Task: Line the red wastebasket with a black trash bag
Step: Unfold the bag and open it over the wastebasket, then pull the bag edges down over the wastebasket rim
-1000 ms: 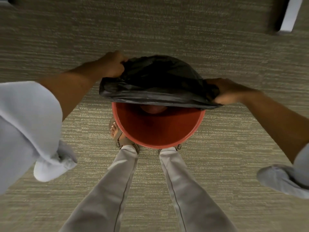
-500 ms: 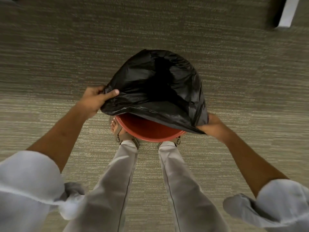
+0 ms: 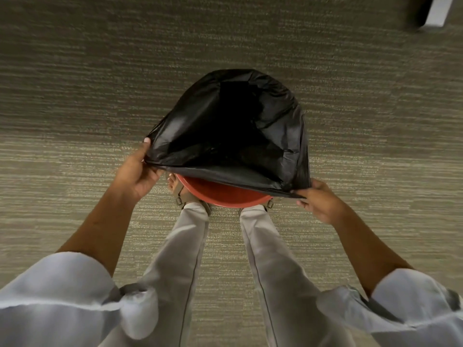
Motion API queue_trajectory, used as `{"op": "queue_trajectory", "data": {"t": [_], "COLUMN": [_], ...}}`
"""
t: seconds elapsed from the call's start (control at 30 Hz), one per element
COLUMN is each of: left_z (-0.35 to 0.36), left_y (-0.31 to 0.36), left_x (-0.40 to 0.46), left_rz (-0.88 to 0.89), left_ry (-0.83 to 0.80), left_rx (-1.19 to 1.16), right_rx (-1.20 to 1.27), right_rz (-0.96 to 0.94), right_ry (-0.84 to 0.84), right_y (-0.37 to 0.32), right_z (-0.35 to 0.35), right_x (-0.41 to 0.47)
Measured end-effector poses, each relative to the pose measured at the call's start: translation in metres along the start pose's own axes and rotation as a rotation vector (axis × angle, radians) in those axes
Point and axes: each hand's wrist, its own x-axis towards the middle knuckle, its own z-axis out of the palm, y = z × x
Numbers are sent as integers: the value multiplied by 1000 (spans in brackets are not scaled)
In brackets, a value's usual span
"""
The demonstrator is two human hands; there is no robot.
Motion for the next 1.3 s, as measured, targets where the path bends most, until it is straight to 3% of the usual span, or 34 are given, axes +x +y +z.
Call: {"op": "queue_trajectory", "data": {"t": [0.13,0.23,0.4,0.53,0.67,0.77,0.97,1.1,1.17,1.3], "left_z": [-14,-23,-31,-29,-11,-7,-16,-24,-20,-3], "left_y": [-8,-13,-20,-21,-28,-33,-42,-47,-49,-58], "left_x": [-3,1,11,13,11,14,14,15,16,22], "left_rz": [-4,-67,-141,-102,-3,-68,-247,-295,-230,11], "left_ry": [-228,-206,-96,-78,-112,-133,-232,-215,-119,61], "left_rx": [143,439,819,1065,1259,1257,912,1072,1106,1135], "right_rx": [440,433,87,-331,-622,-730,-387,-490,-527,-678], "right_rz": [64,89,82,-45,-194,-204,-96,-17,-24,-192], "right_ry": [-130,-172,21,225,324,316,-15,-116,-41,279], "right_y": [13,29,48,50,34,20,5,6,9,5], "right_z": [2,8,26,32,35,37,39,35,32,37], "right_x": [-3,-3,1,10,17,23,22,19,23,32]}}
